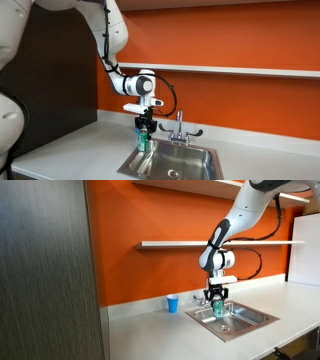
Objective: Put the can in the sink
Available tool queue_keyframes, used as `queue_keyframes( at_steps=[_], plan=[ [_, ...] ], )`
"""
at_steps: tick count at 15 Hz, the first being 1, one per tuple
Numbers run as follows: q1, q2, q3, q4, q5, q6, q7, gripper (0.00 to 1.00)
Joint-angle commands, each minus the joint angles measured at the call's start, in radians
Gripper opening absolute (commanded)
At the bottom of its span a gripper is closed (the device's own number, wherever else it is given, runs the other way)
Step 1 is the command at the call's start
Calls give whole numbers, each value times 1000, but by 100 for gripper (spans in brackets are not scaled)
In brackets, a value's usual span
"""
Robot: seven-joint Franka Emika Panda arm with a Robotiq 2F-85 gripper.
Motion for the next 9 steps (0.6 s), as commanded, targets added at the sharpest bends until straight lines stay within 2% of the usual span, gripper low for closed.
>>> queue_keyframes(
  at_steps=[1, 9],
  plan=[
    [-39, -42, -12, -37, 21, 28, -2, 38],
    [-73, 15, -29, 1, 36, 58, -2, 38]
  ],
)
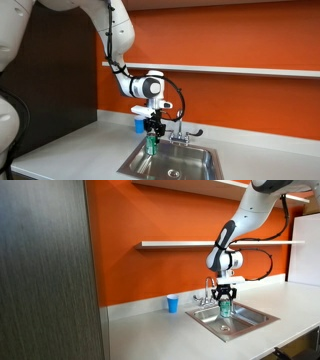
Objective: Put the can in the sink
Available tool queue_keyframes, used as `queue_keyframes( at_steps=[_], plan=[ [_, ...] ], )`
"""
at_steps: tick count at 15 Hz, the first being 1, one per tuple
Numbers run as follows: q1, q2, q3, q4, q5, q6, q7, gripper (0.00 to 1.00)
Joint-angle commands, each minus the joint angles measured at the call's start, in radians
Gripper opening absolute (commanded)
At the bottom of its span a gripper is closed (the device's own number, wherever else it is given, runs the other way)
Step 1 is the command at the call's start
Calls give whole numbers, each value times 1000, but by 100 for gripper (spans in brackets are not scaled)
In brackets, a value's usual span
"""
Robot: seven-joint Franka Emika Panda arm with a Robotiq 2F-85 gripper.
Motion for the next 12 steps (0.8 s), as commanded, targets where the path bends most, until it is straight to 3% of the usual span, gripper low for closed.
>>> queue_keyframes(
  at_steps=[1, 12],
  plan=[
    [-15, 19, 7, 18, 20, 19, -2, 38],
    [-12, 164, 10, 104, 28, 64, 4, 38]
  ],
)
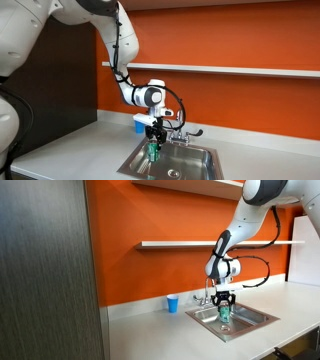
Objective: Put the can in the sink
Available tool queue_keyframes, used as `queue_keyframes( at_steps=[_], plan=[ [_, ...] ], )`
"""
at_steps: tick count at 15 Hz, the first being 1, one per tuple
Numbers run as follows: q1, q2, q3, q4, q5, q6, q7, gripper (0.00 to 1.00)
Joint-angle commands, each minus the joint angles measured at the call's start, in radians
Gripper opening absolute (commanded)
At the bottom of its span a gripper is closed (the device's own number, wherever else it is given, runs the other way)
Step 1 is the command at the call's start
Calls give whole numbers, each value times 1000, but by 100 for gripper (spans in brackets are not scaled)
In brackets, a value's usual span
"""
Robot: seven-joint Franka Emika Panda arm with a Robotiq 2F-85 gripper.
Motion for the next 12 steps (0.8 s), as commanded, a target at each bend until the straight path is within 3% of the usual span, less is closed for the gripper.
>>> queue_keyframes(
  at_steps=[1, 12],
  plan=[
    [-7, 57, 9, 62, 11, 7, 6, 38],
    [10, 192, 23, 183, 11, 2, 14, 38]
  ],
)
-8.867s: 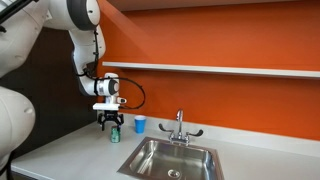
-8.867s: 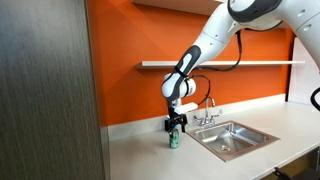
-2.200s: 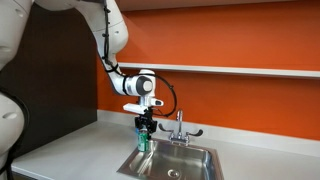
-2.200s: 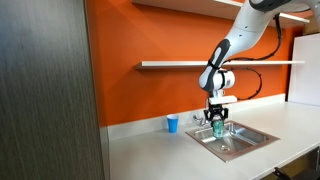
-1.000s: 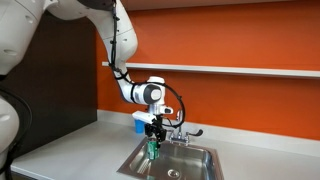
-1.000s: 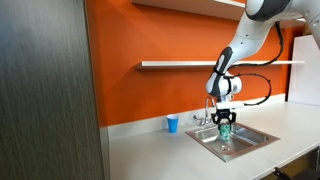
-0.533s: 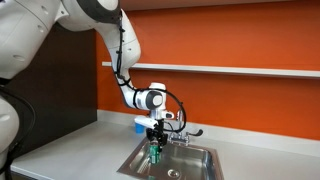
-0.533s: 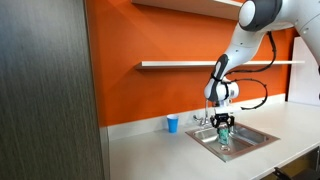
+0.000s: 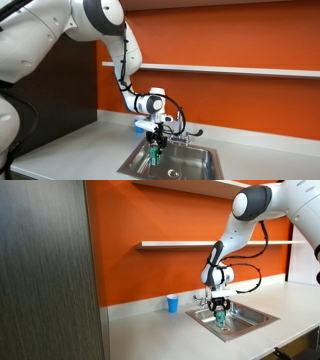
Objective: Put the can in the sink
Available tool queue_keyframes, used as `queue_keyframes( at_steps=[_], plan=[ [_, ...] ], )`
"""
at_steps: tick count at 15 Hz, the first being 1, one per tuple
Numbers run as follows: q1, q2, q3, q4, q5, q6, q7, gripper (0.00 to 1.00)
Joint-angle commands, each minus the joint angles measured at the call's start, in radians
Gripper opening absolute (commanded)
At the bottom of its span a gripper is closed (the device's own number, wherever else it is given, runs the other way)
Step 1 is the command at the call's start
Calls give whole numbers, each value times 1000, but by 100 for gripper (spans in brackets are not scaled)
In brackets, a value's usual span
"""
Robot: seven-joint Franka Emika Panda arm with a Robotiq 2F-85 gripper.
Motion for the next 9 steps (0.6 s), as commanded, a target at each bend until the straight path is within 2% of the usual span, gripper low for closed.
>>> queue_keyframes(
  at_steps=[1, 9],
  plan=[
    [4, 40, 9, 54, 8, -6, 14, 38],
    [5, 104, 21, 88, 19, -4, 11, 38]
  ],
)
